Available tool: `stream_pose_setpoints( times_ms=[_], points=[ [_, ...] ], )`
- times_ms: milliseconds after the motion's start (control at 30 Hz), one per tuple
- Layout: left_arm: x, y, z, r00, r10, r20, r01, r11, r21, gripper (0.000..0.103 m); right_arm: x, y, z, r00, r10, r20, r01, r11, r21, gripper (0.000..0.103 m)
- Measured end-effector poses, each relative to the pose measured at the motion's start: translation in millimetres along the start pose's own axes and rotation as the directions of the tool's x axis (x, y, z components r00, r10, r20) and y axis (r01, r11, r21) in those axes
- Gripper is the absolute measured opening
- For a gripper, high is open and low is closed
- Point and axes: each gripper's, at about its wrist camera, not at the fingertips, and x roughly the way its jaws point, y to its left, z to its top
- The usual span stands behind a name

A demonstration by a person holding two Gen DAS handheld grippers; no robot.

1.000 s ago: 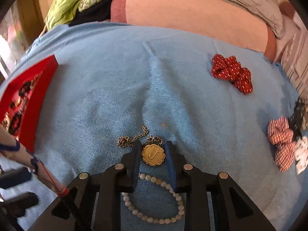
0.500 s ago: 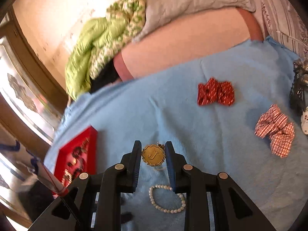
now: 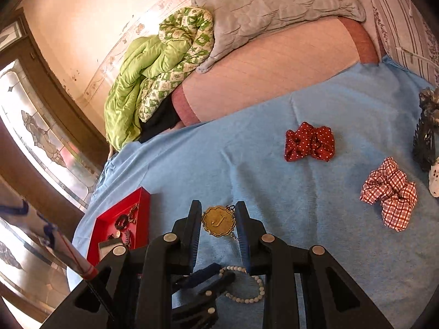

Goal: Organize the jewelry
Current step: 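Lift the 'J' medallion with the right tool while the left tool grasps the white pearl necklace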

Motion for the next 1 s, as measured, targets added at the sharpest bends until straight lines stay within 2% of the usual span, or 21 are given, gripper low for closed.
stream_pose_setpoints(
  times_ms=[100,333,600,1000],
  points=[
    [-13.4,7.8,-4.5,0.999,-0.041,0.029,0.042,0.999,-0.018,0.005,1.4,-1.8,0.0,1.0,0.001,-0.002,-0.001,1.0,0.005,0.027],
    [-65.0,22.2,-1.2,0.989,-0.082,0.122,0.086,0.996,-0.022,0.005,0.9,4.6,-1.4,1.0,0.012,0.003,-0.012,1.0,-0.009,0.027],
    [-114.7,47.6,3.9,0.969,-0.048,0.242,0.063,0.996,-0.056,0.005,-6.6,18.4,-5.7,0.999,0.052,0.01,-0.051,0.998,-0.034,0.027],
    [-134.5,81.3,-0.5,0.957,-0.001,0.289,0.034,0.994,-0.107,0.005,-32.4,68.9,-8.3,0.989,0.14,0.053,-0.133,0.985,-0.112,0.027]
  ],
)
